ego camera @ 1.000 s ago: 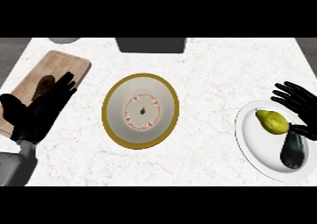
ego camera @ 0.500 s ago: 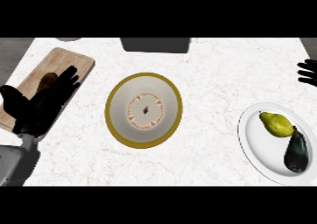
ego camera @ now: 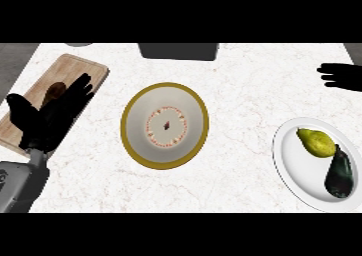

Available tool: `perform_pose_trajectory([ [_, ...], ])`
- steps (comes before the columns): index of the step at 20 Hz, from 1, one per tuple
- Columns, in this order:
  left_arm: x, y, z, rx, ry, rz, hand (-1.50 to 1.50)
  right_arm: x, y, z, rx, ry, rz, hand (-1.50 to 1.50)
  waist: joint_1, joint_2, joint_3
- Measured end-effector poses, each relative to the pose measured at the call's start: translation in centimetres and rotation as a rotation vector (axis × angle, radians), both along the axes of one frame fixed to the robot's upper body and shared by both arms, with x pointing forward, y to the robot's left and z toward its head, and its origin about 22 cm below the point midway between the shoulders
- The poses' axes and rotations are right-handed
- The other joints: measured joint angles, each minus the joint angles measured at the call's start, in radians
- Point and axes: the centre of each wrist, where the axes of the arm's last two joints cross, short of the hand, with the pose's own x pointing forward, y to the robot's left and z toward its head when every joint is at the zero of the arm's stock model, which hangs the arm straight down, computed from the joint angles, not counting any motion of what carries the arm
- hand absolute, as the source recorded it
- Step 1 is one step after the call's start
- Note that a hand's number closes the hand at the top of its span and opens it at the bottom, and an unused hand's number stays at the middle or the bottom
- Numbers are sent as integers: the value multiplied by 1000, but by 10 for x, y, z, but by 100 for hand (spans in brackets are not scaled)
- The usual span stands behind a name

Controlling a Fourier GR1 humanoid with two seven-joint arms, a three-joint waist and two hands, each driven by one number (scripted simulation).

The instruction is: Pick the pear from the plate and place it in the bowl

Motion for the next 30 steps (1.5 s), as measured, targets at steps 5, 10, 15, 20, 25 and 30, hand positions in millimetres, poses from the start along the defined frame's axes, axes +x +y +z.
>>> perform_pose_trajectory([
  [5, -2, 0, 1, 4, -3, 1, 0, 9, 10, 10, -117, 26, 62, -150, 2, -1, 0],
  [10, 1, -2, 1, 10, -5, 5, 0, 16, 19, 17, -215, 49, 110, -150, -2, 0, 0],
  [15, 1, 3, 2, 6, -6, 3, 0, 18, 26, 7, -267, 75, 142, -150, -5, -1, 0],
  [20, 0, 7, 0, 4, -2, 5, 0, 20, 30, 5, -340, 86, 167, -150, -4, 0, 0],
  [25, -3, 4, 0, 6, -3, 1, 0, 17, 32, -15, -374, 104, 184, -150, -4, -1, 1],
  [30, -3, 3, 1, 4, -1, 11, 0, 19, 38, -24, -393, 99, 199, -150, -9, -2, 0],
])
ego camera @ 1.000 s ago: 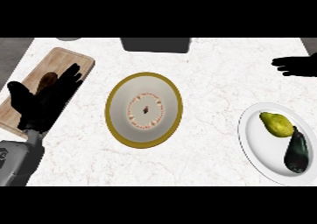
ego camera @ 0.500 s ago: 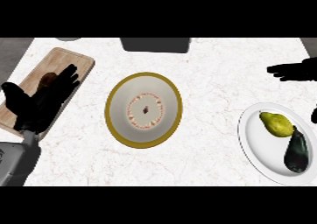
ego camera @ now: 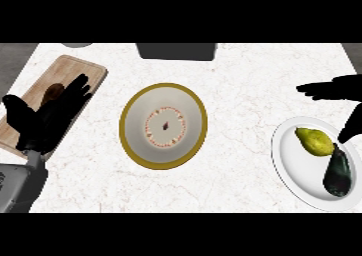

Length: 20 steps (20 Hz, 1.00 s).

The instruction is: Pick the pear from the plate and place it in the bowl

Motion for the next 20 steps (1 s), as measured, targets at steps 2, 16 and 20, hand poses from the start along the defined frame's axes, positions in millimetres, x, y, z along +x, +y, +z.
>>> perform_pose_trajectory([
  [2, -2, -4, -4, 0, -1, 0, 0, -1, -1, -6, -12, 4, 0, -150, 1, 1, 0],
  [16, -1, -3, -2, 1, 0, -8, 0, -5, 15, -49, -54, 52, 42, -150, -1, 1, 0],
  [20, -3, -4, 1, 0, 3, -5, 0, -5, 22, -61, -63, 60, 58, -150, -4, -2, 0],
])
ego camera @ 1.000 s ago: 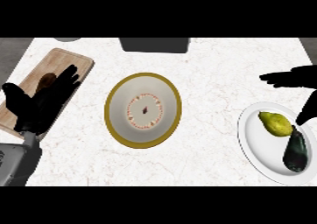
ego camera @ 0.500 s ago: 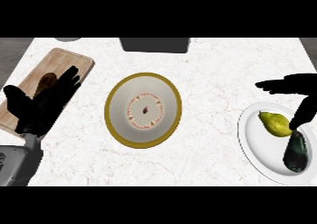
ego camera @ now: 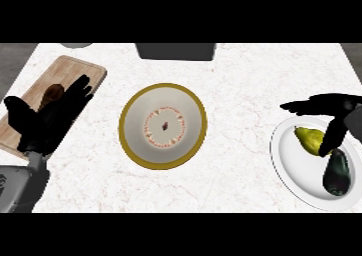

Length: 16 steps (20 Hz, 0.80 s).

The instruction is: Pick the pear from the plate and place it in the bowl

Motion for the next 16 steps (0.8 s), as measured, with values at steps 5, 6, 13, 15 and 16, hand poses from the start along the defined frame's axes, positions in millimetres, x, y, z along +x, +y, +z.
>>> perform_pose_trajectory([
  [5, 1, 3, -4, 2, -2, 7, 0, -2, 6, -15, -17, 14, 14, -150, -2, 1, 0],
  [6, 1, 5, -6, -1, -3, 10, 0, -3, 5, -17, -18, 15, 12, -150, -3, 0, 0],
  [13, 0, 4, -6, -5, -7, 3, 0, -9, 8, -35, -28, 33, 12, -150, -1, -1, -3],
  [15, 0, 5, -5, 0, -6, 3, 0, -10, 10, -40, -33, 37, 17, -150, -3, -3, -6],
  [16, 1, 5, -5, 0, -4, 8, 0, -11, 11, -43, -31, 35, 20, -150, -4, -6, -8],
])
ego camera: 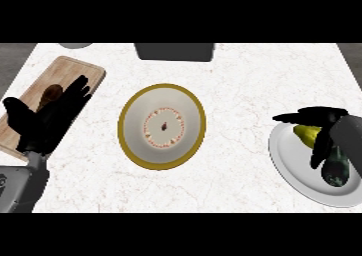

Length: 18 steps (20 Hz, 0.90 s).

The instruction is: Pick the pear from the plate and place it in the bowl

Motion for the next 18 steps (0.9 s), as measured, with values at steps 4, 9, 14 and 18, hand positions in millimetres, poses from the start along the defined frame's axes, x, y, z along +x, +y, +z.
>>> perform_pose_trajectory([
  [4, 0, 3, 3, 1, 0, 2, 0, -3, -3, -3, 15, -44, 3, 150, 1, -2, -3],
  [9, -2, -1, -2, -5, 3, -5, 0, -5, -6, -6, 54, -97, -19, 150, 2, -3, -5],
  [14, 1, 0, -1, 0, 5, -1, 0, -7, -8, -10, 77, -138, -11, 150, 1, -3, -5],
  [18, 2, 0, -3, -3, 4, 3, 0, -5, -7, -8, 101, -158, -8, 150, 0, 0, -1],
])
